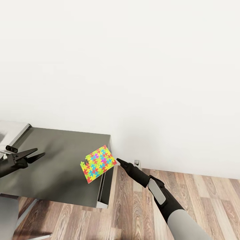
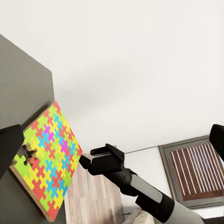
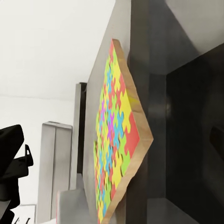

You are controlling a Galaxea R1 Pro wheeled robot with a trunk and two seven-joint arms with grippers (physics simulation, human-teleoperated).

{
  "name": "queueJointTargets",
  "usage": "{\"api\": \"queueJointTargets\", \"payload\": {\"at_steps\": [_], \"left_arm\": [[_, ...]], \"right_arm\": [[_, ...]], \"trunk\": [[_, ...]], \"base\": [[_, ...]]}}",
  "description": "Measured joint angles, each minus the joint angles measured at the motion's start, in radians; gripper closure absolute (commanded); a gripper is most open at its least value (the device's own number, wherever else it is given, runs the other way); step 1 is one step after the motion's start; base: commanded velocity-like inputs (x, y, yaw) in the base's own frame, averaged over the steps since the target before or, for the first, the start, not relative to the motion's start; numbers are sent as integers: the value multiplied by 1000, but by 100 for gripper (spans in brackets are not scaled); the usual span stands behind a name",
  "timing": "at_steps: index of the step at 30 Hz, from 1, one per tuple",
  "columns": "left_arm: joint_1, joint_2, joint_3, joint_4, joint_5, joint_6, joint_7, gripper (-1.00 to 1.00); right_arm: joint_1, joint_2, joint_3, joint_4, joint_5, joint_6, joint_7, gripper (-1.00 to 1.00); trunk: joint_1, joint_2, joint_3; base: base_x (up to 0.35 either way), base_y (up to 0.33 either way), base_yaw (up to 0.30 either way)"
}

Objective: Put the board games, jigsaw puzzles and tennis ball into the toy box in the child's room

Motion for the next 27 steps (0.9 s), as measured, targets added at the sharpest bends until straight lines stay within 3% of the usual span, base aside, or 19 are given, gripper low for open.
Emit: {"api": "queueJointTargets", "payload": {"at_steps": [15,27], "left_arm": [[0,-1,0,0,0,1,0,-100],[1,-2,0,0,1,1,0,-100]], "right_arm": [[0,0,0,0,0,0,0,-100],[0,1,0,0,0,0,0,-100]], "trunk": [[0,0,0],[27,-49,-22]], "base": [[26,0,0],[0,0,0]]}}
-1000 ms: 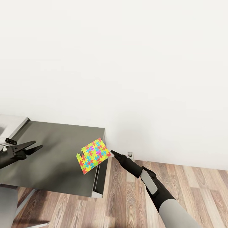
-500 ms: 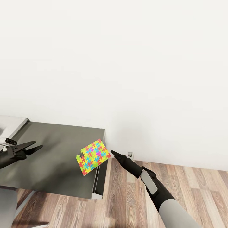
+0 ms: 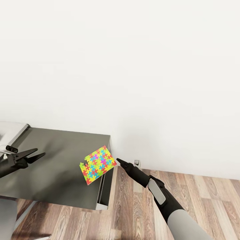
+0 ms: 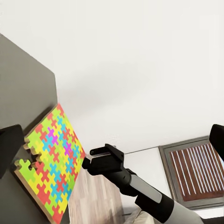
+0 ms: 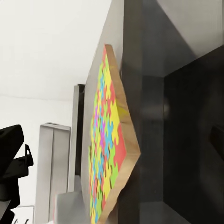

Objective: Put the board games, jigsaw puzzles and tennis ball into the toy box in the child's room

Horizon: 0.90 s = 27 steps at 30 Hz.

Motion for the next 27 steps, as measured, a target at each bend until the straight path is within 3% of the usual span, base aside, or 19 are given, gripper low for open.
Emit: {"api": "queueJointTargets", "payload": {"at_steps": [7,27], "left_arm": [[0,0,0,0,0,0,0,-100],[0,0,0,0,0,0,0,-100]], "right_arm": [[0,1,0,-1,0,0,1,-100],[0,1,1,0,1,0,1,-100]], "trunk": [[27,-49,-22],[27,-49,-22]], "base": [[0,0,0],[0,29,0]]}}
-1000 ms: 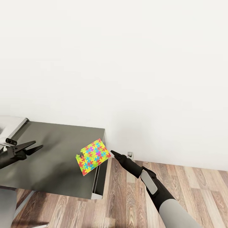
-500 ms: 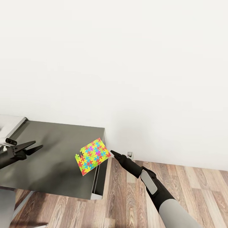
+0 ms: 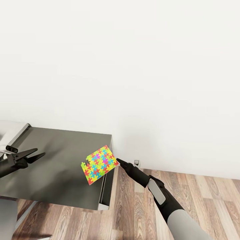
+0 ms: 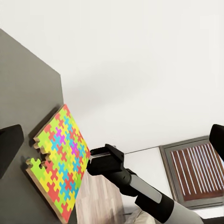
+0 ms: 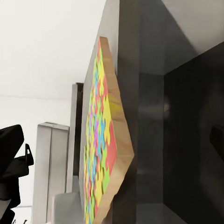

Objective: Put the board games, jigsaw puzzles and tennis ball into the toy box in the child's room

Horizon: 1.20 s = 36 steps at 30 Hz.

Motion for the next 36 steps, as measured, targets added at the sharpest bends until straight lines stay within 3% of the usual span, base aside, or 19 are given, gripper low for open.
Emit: {"api": "queueJointTargets", "payload": {"at_steps": [35,36], "left_arm": [[3,-2,0,0,-1,0,0,-100],[3,-2,0,0,-2,0,0,-100]], "right_arm": [[0,0,0,0,0,0,0,-100],[0,0,0,0,0,0,0,100]], "trunk": [[0,0,0],[0,0,0]], "base": [[9,33,0],[0,0,0]]}}
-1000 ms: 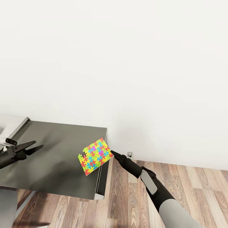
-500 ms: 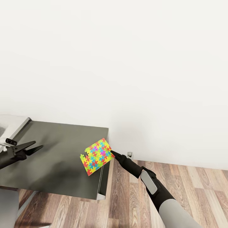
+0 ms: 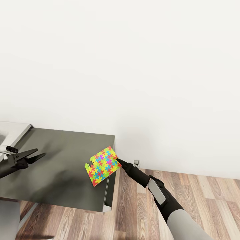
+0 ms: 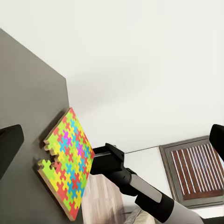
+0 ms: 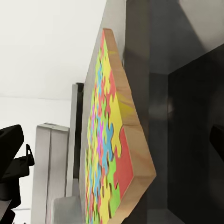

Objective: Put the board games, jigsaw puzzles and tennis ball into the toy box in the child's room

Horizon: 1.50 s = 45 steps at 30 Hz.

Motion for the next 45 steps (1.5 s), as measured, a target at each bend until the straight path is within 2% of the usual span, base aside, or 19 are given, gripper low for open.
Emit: {"api": "queueJointTargets", "payload": {"at_steps": [15,20,25,40,45], "left_arm": [[0,0,0,0,0,0,0,-100],[0,0,0,0,1,0,0,-100],[0,0,0,0,1,0,0,-100],[0,-1,0,0,0,0,0,-100],[0,-1,0,0,-1,0,0,-100]], "right_arm": [[0,0,1,0,0,1,1,100],[0,0,33,0,-1,2,1,100],[0,0,40,0,-1,2,2,100],[0,-8,43,-18,-1,10,-4,100],[0,-1,42,-23,-4,18,-6,100]], "trunk": [[0,0,0],[0,0,0],[0,0,0],[-57,105,47],[-77,140,63]], "base": [[0,0,0],[0,0,0],[0,0,0],[0,0,0],[0,0,0]]}}
